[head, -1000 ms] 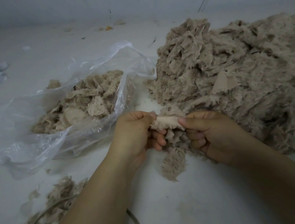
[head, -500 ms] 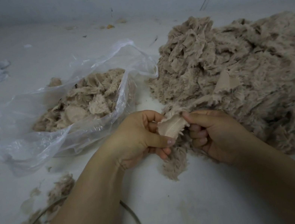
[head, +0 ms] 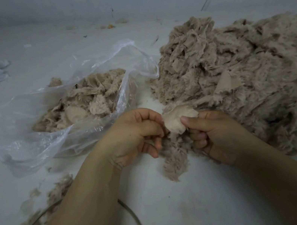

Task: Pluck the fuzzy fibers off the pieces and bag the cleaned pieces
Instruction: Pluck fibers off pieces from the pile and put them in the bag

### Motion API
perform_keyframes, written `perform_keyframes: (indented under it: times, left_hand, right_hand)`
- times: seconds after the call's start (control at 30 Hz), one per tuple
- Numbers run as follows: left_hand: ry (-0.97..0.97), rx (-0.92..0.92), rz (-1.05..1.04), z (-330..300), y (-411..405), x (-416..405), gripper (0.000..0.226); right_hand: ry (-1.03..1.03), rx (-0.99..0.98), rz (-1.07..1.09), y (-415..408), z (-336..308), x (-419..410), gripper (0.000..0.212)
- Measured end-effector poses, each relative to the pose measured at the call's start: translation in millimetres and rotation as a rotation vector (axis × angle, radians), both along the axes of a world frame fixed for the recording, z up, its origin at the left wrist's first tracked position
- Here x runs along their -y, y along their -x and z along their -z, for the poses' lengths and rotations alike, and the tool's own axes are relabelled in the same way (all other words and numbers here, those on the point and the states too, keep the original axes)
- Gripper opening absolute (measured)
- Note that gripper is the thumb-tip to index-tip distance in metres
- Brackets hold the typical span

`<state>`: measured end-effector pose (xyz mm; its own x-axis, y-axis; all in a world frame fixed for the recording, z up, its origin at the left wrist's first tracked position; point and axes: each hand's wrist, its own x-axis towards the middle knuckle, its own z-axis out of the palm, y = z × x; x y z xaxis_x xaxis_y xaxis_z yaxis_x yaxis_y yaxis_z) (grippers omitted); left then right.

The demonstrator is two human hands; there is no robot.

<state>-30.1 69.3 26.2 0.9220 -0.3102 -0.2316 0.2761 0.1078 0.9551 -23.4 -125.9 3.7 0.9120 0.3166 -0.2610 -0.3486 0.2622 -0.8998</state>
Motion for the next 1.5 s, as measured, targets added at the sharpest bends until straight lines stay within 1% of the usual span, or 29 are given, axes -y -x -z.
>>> perform_keyframes:
  times: [0.03, 0.1, 0.17, 0.2, 0.23, 0.3, 0.33, 0.37, 0.4, 0.43, 0.47, 0.5, 0.53, 0.57, 0.6, 0.63, 0.67, 0.73, 0.8, 0.87, 0.93, 0.97, 1.03, 1.17, 1.2, 1.27, 1.3, 1.37, 1.5]
  left_hand:
    - [-0.001, 0.007, 0.036, -2, 2, 1, 0.010]
    - [-0.086, 0.051, 0.120, 0, 6, 4, 0.017]
    - [-0.169, 0.112, 0.036, 4, 5, 11, 0.026]
    - [-0.126, 0.145, -0.077, 6, 3, 13, 0.027]
    - [-0.008, 0.171, -0.217, 6, 1, 12, 0.023]
    - [0.391, 0.193, -0.447, -1, -5, 8, 0.010]
    - [0.530, 0.200, -0.512, -1, -9, 7, 0.016]
    - [0.572, 0.194, -0.543, 1, -10, 7, 0.028]
    - [0.500, 0.185, -0.569, 3, -9, 10, 0.032]
    - [0.310, 0.198, -0.588, 7, -8, 14, 0.029]
    - [0.057, 0.247, -0.583, 11, -6, 19, 0.024]
    - [-0.174, 0.291, -0.546, 15, -6, 24, 0.023]
    - [-0.345, 0.327, -0.485, 18, -5, 27, 0.027]
    - [-0.459, 0.366, -0.419, 20, -4, 30, 0.032]
    - [-0.528, 0.415, -0.374, 22, -4, 32, 0.029]
    - [-0.567, 0.471, -0.360, 21, -4, 33, 0.018]
    - [-0.565, 0.494, -0.364, 21, -4, 33, 0.007]
    - [-0.443, 0.417, -0.374, 20, -3, 34, 0.012]
    - [-0.323, 0.338, -0.311, 19, -2, 34, 0.017]
    - [-0.313, 0.331, -0.208, 16, 1, 36, 0.013]
    - [-0.301, 0.346, -0.155, 15, 3, 38, 0.023]
    - [-0.287, 0.344, -0.157, 15, 3, 37, 0.029]
    - [-0.316, 0.373, -0.183, 16, 2, 35, 0.036]
    - [-0.539, 0.541, -0.118, 22, 2, 34, 0.051]
    - [-0.609, 0.599, -0.117, 24, 2, 34, 0.048]
    - [-0.686, 0.654, -0.198, 26, 0, 36, 0.028]
    - [-0.665, 0.625, -0.269, 26, -1, 36, 0.021]
    - [-0.588, 0.519, -0.374, 28, -4, 35, 0.029]
    - [-0.503, 0.397, -0.372, 25, -3, 33, 0.029]
  right_hand:
    - [0.016, 0.010, -0.008, 0, 0, 0, 0.012]
    - [0.064, 0.041, -0.027, 1, 1, 0, 0.014]
    - [0.055, 0.045, -0.024, 1, 1, 0, 0.013]
    - [0.033, 0.029, -0.010, 0, 2, 0, 0.015]
    - [0.016, 0.011, 0.007, -1, 2, 0, 0.017]
    - [0.009, -0.010, 0.029, -2, 2, 0, 0.021]
    - [0.011, -0.014, 0.034, -3, 1, 0, 0.022]
    - [0.013, -0.017, 0.036, -3, 1, 0, 0.023]
    - [0.012, -0.023, 0.037, -3, 1, 0, 0.025]
    - [0.009, -0.030, 0.038, -3, 1, 0, 0.026]
    - [0.007, -0.036, 0.039, -3, 1, 0, 0.027]
    - [0.007, -0.040, 0.039, -3, 1, 0, 0.028]
    - [0.010, -0.043, 0.039, -3, 1, 0, 0.029]
    - [0.012, -0.043, 0.039, -3, 1, -1, 0.029]
    - [0.011, -0.043, 0.039, -3, 1, -1, 0.028]
    - [0.006, -0.043, 0.040, -4, 1, -1, 0.025]
    - [-0.003, -0.043, 0.040, -4, 1, -1, 0.023]
    - [-0.023, -0.031, 0.034, -4, 1, -2, 0.018]
    - [-0.031, 0.010, 0.005, -3, 2, -1, 0.013]
    - [-0.010, 0.037, -0.007, -2, 2, -1, 0.014]
    - [0.014, 0.033, 0.004, -2, 2, -1, 0.018]
    - [0.014, 0.029, 0.007, -2, 3, -1, 0.014]
    - [-0.006, 0.008, 0.031, -2, 3, -3, 0.008]
    - [-0.027, -0.037, 0.095, -3, 3, -2, 0.013]
    - [-0.026, -0.042, 0.096, -3, 3, -2, 0.017]
    - [-0.031, -0.047, 0.080, -2, 3, -2, 0.026]
    - [-0.033, -0.046, 0.066, -3, 4, -2, 0.031]
    - [-0.015, -0.041, 0.047, -2, 3, -2, 0.037]
    - [0.002, -0.039, 0.045, -3, 2, 0, 0.030]
